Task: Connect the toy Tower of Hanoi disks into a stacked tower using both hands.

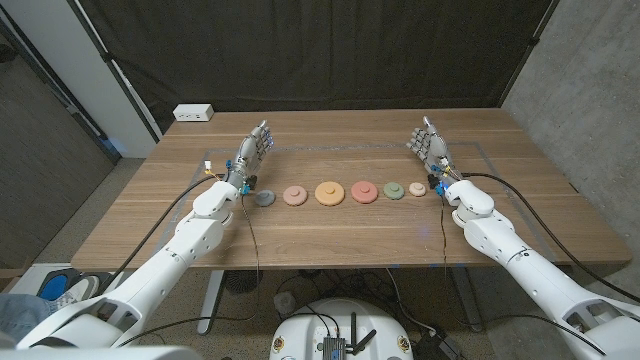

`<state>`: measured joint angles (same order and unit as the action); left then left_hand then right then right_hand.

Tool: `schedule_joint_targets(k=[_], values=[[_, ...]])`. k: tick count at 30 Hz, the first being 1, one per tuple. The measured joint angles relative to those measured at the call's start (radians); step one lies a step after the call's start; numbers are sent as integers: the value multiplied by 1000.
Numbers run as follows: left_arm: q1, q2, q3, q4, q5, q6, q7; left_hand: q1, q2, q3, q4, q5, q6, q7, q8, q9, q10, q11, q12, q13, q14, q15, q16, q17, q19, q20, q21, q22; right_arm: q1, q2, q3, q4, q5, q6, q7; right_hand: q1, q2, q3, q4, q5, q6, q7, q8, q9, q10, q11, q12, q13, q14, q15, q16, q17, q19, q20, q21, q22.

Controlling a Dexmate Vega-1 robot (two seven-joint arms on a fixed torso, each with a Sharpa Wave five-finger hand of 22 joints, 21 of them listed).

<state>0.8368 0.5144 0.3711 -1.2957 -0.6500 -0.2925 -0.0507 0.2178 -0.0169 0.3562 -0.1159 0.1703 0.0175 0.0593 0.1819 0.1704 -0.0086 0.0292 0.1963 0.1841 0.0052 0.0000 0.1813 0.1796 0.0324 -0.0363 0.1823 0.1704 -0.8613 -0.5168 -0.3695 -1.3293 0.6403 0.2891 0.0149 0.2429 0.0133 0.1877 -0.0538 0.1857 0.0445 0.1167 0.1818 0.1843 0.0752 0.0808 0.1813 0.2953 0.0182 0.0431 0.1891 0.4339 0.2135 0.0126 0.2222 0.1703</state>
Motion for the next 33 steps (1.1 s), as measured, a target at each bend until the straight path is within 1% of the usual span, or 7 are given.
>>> schedule_joint_targets(k=[1, 11, 14, 20, 23, 29, 33], values=[[0, 2, 0, 0, 0, -1, -1, 0, 0, 0, 0, 0, 0, 0, 0, 0, 0, 0, 0, 0, 0, 0, 0, 0, 0, 0, 0, 0, -2, 0, 0, -3, -12, -1, -26, 0, 0, 0, 0, 0, 0, 0, 0, 0, 0, 0, 0, 0, 4, 4, 0, 0, 0, 0, 0, 0], [4, 10, -1, -2, -2, -16, -19, 4, 4, 3, -3, 4, 9, 2, 3, 0, 16, 4, 4, 0, 19, 0, 7, 0, 0, 0, 8, 0, -21, -4, 1, -33, -33, 6, -57, 0, 0, 3, -3, 0, 4, 4, 8, 0, 7, 7, 0, -11, 11, 10, 7, -3, 18, 3, 0, 0], [8, 11, -3, -2, -3, -18, -21, 4, 4, 6, -6, 4, 23, -2, 8, 0, 26, -5, 4, 0, 26, 0, 11, 0, 8, 0, 8, 0, -22, -4, 1, -35, -38, 14, -62, 7, 7, 6, -6, 0, 8, 7, 8, 0, 7, 7, 7, -13, 17, 4, 11, -7, 21, 7, 0, 0], [15, 14, -4, -7, -3, -25, -24, 6, 15, 11, -11, 4, 61, -40, 15, 0, 45, -14, 11, 0, 51, -10, 15, 0, 15, 1, 8, 2, -27, -4, 1, -41, -44, 23, -68, 12, 12, 8, -8, 0, 28, 5, 16, 0, 26, 10, 13, -23, 37, 13, 19, -8, 29, 15, -1, 0], [19, 17, -4, -16, -2, -26, -22, 5, 16, 15, -15, 4, 65, -47, 15, 0, 56, -14, 11, 0, 58, -10, 15, 0, 26, 1, 13, 4, -33, -5, 2, -46, -48, 24, -76, 22, 22, 15, -15, 0, 51, -19, 25, 0, 49, 12, 15, -33, 58, 14, 27, -12, 49, 20, 4, 5], [25, 24, -4, -34, 4, -26, -10, -9, 30, 20, -20, 4, 62, -63, 8, 5, 71, -29, 11, 3, 191, -7, 49, 5, 83, 66, 32, 9, -39, -10, 5, -55, -56, 24, -88, 38, 38, 28, -28, 0, 86, -47, 33, 4, 87, 6, 30, -48, 112, 17, 46, -17, 71, 36, 3, 5], [30, 28, -4, -45, 9, -19, -1, -9, 30, 25, -25, 4, 59, -66, 8, 4, 77, -24, 11, 5, 213, -9, 49, 9, 105, 69, 40, 9, -41, -13, 6, -58, -59, 23, -93, 48, 49, 32, -32, -5, 95, -56, 33, 4, 107, 8, 31, -54, 149, 15, 60, -21, 108, 41, 15, 8]])
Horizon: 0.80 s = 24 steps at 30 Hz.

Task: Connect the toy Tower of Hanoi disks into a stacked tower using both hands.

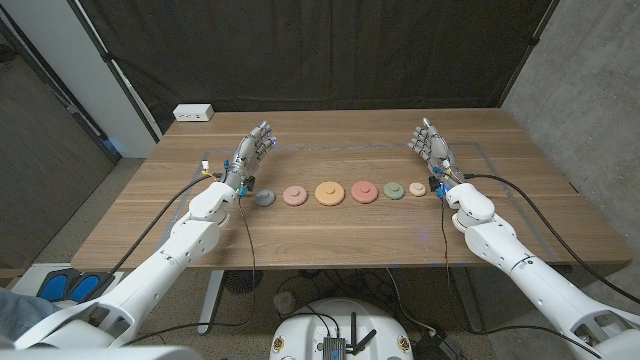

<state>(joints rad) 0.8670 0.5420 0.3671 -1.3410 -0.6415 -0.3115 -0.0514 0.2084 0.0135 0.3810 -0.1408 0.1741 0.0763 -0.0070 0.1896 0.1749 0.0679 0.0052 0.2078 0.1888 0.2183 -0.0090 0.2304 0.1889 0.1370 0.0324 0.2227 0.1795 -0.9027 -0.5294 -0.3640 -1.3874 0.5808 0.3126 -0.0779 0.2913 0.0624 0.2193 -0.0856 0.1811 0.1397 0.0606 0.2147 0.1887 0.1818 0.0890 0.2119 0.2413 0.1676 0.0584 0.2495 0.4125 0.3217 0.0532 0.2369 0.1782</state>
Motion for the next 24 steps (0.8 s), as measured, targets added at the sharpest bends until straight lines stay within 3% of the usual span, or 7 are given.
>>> schedule_joint_targets(k=[7, 16, 24], values=[[10, 4, -3, -18, 0, 0, 0, -4, 4, 6, 0, 0, 0, 0, 0, 0, 23, 13, 8, 0, 57, 1, 15, 0, 64, 2, 20, 4, 0, 0, 0, 0, -4, -1, -2, -8, 8, 4, -13, 0, 7, -7, 0, 0, 17, -7, 8, -5, 66, -1, 27, 2, 65, 7, 19, 5], [25, 5, -13, -38, 3, 29, 55, -13, 13, 14, -8, 0, 9, -1, 0, 0, 68, 18, 19, 0, 154, -11, 30, 6, 184, -16, 64, 14, 6, 6, -1, 3, -1, -3, 1, 0, 16, 7, -15, 0, 18, -7, 0, 5, 35, -7, 15, -4, 120, -1, 51, 10, 99, 13, 30, 10], [35, 5, -20, -50, 0, 33, 67, -28, 17, 18, -4, 0, 14, 4, 0, 0, 103, 23, 23, 0, 265, -25, 64, 22, 274, -16, 108, 31, 7, 8, -4, -4, -1, -20, -15, -8, 27, 6, -21, 0, 28, -15, 0, 5, 67, -12, 28, 10, 234, 1, 111, 45, 162, 34, 68, 28]])
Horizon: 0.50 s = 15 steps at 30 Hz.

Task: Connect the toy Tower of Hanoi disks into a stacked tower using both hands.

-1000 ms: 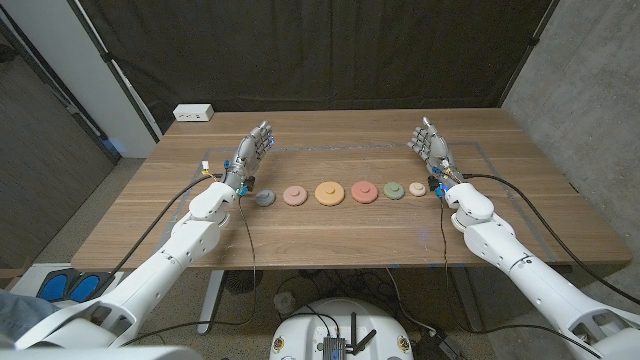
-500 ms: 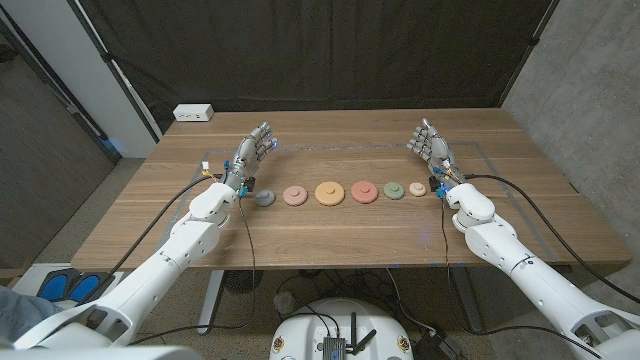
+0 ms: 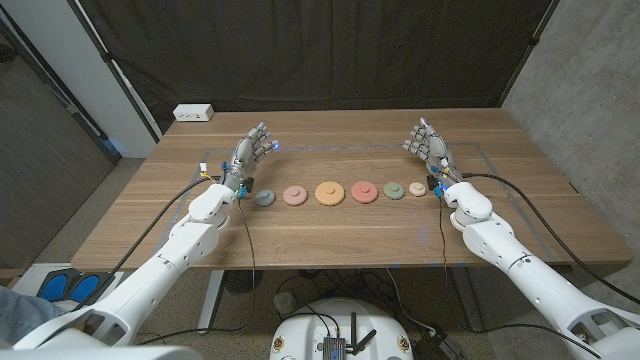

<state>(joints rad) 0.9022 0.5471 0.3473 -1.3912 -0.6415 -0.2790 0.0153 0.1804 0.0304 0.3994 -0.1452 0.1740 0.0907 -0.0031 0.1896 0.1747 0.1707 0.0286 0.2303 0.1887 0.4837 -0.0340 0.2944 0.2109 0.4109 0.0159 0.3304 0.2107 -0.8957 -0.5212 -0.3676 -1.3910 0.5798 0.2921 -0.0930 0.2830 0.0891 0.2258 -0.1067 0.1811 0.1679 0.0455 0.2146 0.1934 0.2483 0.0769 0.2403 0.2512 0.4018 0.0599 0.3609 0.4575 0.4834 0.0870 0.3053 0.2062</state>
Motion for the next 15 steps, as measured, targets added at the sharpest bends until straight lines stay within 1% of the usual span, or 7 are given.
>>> schedule_joint_targets(k=[2, 5, 7, 9, 12, 13, 15], values=[[2, -1, -1, -2, 0, 0, 0, -9, -1, 5, 0, 0, 4, 4, 0, 0, 7, 1, 3, 0, 35, -7, 11, 4, 27, -3, 15, 6, 0, 0, 0, 0, 0, -3, -4, 0, 0, -1, -5, 0, 11, 1, 0, 0, 8, -6, 7, 7, 41, -10, 26, 19, 38, 0, 22, 9], [6, -1, -3, -6, -5, 1, 13, -13, 2, 7, 2, 0, 10, 1, 0, 0, 14, -3, 3, 0, 82, -15, 24, 10, 62, -9, 35, 13, -2, 2, 0, -13, -1, -5, -12, 0, 0, -3, -12, 0, 25, -5, 0, 1, 33, -2, 19, 18, 107, -18, 65, 51, 104, -8, 61, 19], [9, -1, -5, -10, -5, 5, 22, -13, 3, 11, -2, 0, 15, 4, 0, 0, 21, -4, 3, 0, 108, -19, 34, 14, 75, -11, 43, 19, -2, 6, -1, -15, -3, -5, -17, 0, 0, 0, -16, 0, 35, -7, 0, 5, 52, -5, 28, 25, 145, -22, 85, 68, 151, -16, 85, 20], [10, 0, -6, -13, -5, 5, 22, -16, 5, 13, 0, 0, 16, 5, 0, 0, 24, -4, 3, 0, 132, -21, 42, 18, 79, -8, 50, 22, -2, 8, -1, -15, -6, -5, -22, 0, 0, -4, -21, 0, 43, -10, 4, 5, 57, -7, 34, 31, 182, -33, 105, 81, 188, -22, 103, 20], [13, 0, -8, -17, -6, 8, 29, -18, 8, 13, 0, 0, 16, 5, 0, 0, 24, -4, 3, 0, 151, -23, 53, 26, 91, -6, 57, 28, -2, 11, -2, -15, -10, -5, -28, 0, -1, -4, -21, 0, 52, -11, 4, 5, 71, -12, 38, 39, 242, -62, 136, 103, 234, -36, 126, 20], [14, 0, -8, -18, -6, 9, 31, -18, 8, 13, 0, 0, 16, 5, 0, 0, 24, -4, 3, 0, 159, -23, 57, 29, 97, -5, 63, 31, -2, 12, -2, -15, -12, -4, -30, 0, -1, -4, -21, 0, 56, -8, 4, 5, 76, -9, 38, 43, 260, -73, 146, 111, 244, -44, 135, 20], [15, 0, -8, -20, -6, 10, 32, -18, 8, 16, -3, 0, 16, 5, 0, 0, 30, 2, 3, 5, 172, -27, 69, 37, 109, -4, 70, 36, -2, 13, -2, -14, -15, -3, -34, 0, -1, -6, -22, 0, 61, -13, 4, 5, 77, -7, 45, 46, 295, -87, 164, 125, 268, -51, 150, 23]])
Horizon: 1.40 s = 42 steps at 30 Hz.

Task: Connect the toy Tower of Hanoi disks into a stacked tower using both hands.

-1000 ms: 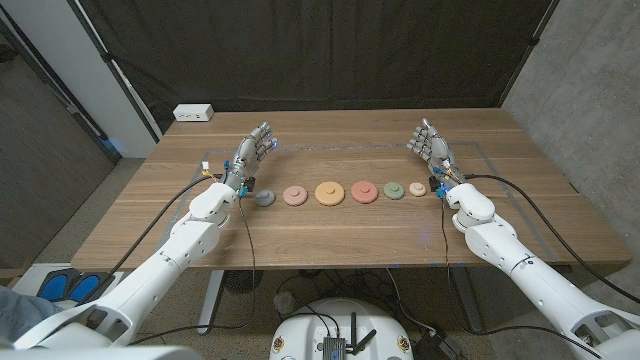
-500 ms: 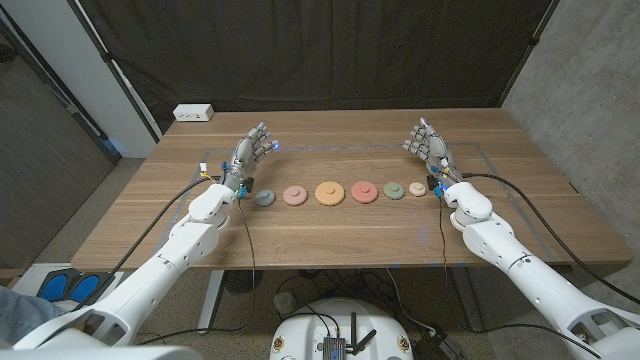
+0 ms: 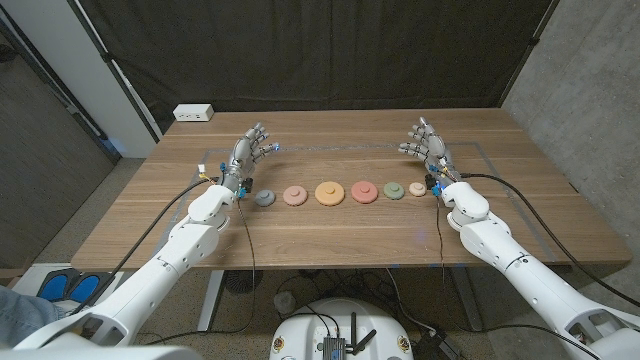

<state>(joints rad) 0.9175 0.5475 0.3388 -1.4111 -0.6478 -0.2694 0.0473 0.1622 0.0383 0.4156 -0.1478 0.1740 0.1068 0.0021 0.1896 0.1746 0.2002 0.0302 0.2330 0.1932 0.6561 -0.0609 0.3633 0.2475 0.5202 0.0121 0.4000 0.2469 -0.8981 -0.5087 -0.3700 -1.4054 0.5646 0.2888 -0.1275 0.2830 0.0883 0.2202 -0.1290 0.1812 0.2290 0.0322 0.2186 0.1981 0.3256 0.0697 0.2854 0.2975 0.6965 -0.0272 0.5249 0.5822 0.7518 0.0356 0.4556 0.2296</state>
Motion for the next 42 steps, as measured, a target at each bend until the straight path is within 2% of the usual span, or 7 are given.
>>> schedule_joint_targets(k=[4, 7, 13, 24, 33, 39, 42], values=[[2, 0, -1, -3, 0, 1, 5, 0, 0, 1, -1, 0, 4, -4, 0, 0, 5, -5, 0, 0, 18, -4, 18, 16, 15, 0, 15, 13, 0, 3, -2, 1, -8, 2, -9, -6, -6, -2, -2, 0, 11, 0, 4, 0, 11, -11, 0, 7, 47, -29, 29, 26, 43, -15, 31, 12], [4, 1, -2, -5, 0, 1, 7, 5, 5, 1, -1, 0, 8, 0, 0, 0, 5, -5, 0, 0, 28, -3, 30, 24, 16, -1, 22, 19, 0, 4, -2, 1, -10, 4, -12, -6, -6, -2, -2, 0, 10, 0, 4, 5, 11, -11, 8, 14, 96, -47, 63, 56, 102, -33, 70, 27], [6, 2, -2, -9, 0, 1, 7, 7, 7, 7, -7, 0, 20, 1, 0, 0, 16, 5, -4, 0, 40, -3, 53, 43, 31, -5, 41, 34, 0, 4, -2, 1, -12, 5, -12, -6, -6, -2, -2, 0, 18, -7, 4, 5, 20, -12, 8, 24, 168, -79, 126, 112, 162, -63, 124, 56], [15, -1, -2, -17, -1, 2, 10, 35, 10, 3, -17, 0, 50, 10, 0, 0, 45, 34, -9, 4, 121, -23, 144, 103, 94, -14, 106, 90, 0, 1, -6, -2, -14, 5, -8, 15, -9, 5, -18, 0, 18, -7, 3, 5, 30, -16, 7, 37, 205, -94, 232, 221, 193, -93, 182, 108], [25, -5, -2, -30, -1, 2, 12, 71, 5, -1, -23, 0, 72, 13, 0, 5, 83, 46, -9, 5, 173, -41, 255, 188, 149, -45, 187, 166, -3, -4, -7, -8, -20, 1, -8, 56, -2, 13, -26, 0, 27, -5, 3, 9, 48, -23, -5, 53, 213, -96, 369, 370, 247, -147, 271, 192], [31, -7, -2, -38, 6, 0, 42, 99, -4, 0, -22, 0, 96, 23, 0, 5, 104, 50, -16, 10, 190, -46, 329, 254, 190, -67, 245, 221, -5, -6, -8, -10, -27, 0, -15, 84, 2, 20, -33, 0, 38, -8, 3, 9, 71, -22, -8, 62, 246, -107, 421, 404, 289, -190, 325, 238], [34, -9, -2, -41, 6, 0, 42, 113, -15, -5, -27, 0, 104, 22, 0, 7, 108, 51, -16, 12, 209, -48, 385, 303, 208, -78, 281, 260, -5, -6, -9, -11, -34, -1, -22, 90, 8, 21, -34, 0, 48, -6, 3, 11, 77, -27, -8, 62, 256, -110, 436, 414, 305, -198, 340, 250]])
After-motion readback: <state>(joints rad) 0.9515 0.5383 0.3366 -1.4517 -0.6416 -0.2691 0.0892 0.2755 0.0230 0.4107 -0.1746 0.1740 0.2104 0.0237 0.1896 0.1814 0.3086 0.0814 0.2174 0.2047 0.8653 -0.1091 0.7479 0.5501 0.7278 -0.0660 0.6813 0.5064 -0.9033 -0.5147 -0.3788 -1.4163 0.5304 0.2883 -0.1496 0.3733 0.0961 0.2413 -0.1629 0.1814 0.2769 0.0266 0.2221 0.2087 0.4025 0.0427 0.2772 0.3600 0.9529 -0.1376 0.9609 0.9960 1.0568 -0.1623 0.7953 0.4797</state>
